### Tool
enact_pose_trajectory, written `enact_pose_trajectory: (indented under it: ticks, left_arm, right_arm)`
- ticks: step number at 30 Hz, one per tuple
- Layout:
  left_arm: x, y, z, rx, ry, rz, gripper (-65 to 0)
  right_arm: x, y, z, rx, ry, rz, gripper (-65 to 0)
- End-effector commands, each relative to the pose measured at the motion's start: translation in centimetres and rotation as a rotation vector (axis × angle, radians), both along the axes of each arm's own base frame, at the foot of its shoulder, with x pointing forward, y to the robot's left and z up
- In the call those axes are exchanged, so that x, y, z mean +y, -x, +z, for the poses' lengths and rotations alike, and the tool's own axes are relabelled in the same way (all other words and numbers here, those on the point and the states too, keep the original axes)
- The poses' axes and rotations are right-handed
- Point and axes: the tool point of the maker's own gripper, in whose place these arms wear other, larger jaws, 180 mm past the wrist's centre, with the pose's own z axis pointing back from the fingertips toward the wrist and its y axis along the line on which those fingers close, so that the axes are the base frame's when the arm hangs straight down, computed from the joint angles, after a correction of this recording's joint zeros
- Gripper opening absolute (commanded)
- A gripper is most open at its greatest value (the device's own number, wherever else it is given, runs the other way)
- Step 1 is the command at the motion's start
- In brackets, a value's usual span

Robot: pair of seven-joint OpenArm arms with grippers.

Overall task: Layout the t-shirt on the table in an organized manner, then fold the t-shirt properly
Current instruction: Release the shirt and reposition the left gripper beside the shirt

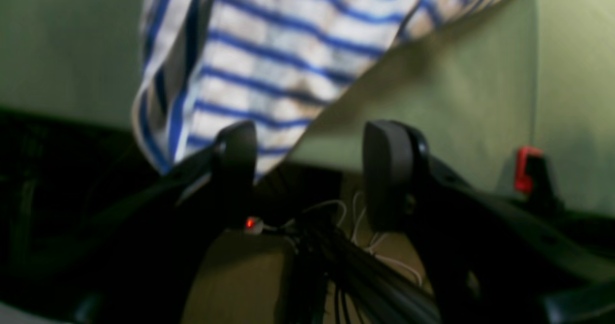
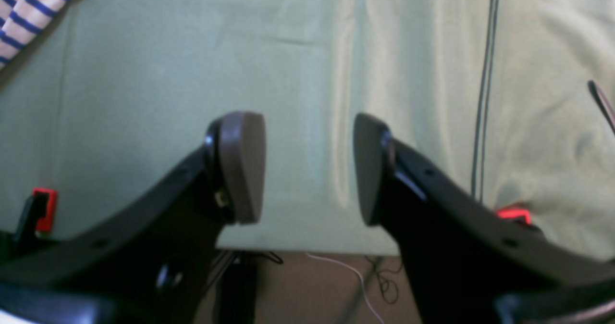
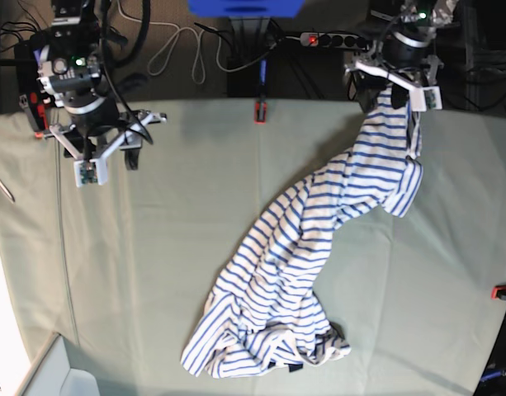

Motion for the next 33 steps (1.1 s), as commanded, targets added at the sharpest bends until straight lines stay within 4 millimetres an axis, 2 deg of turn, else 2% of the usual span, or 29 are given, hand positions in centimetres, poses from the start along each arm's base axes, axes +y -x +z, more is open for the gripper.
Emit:
enact_pose_trajectory:
  ticks: [1, 7, 11, 18, 27, 33]
  left_arm:
    - [0.9, -0.4, 1.0, -0.040, -0.022, 0.009, -31.1]
    - [4.2, -0.7, 1.4, -0.052, -0.071, 0.083, -31.1]
    - [4.4, -1.1, 1.6, -0.063, -0.073, 0.086, -31.1]
    - [5.1, -1.0, -0.9, -0.017, -0.078, 0.128, -31.1]
    - [5.4, -1.7, -1.5, -0.016, -0.083, 0.135, -31.1]
    - [2.7, -2.3, -2.1, -0.010, -0.049, 0.067, -31.3]
  right_arm:
    - [0.1, -0.4, 0.8, -0.034, -0.001, 0.011, -34.4]
    - [0.2, -0.4, 0.8, -0.034, -0.001, 0.012, -34.4]
    - [0.2, -0.4, 0.8, -0.034, -0.001, 0.012, -34.4]
    - [0.1, -0.4, 0.8, -0.034, 0.000, 0.009, -34.4]
    - [0.0, -0.4, 0.8, -0.035, 0.001, 0.008, -34.4]
    - [-0.1, -0.4, 0.8, -0.034, 0.009, 0.016, -34.4]
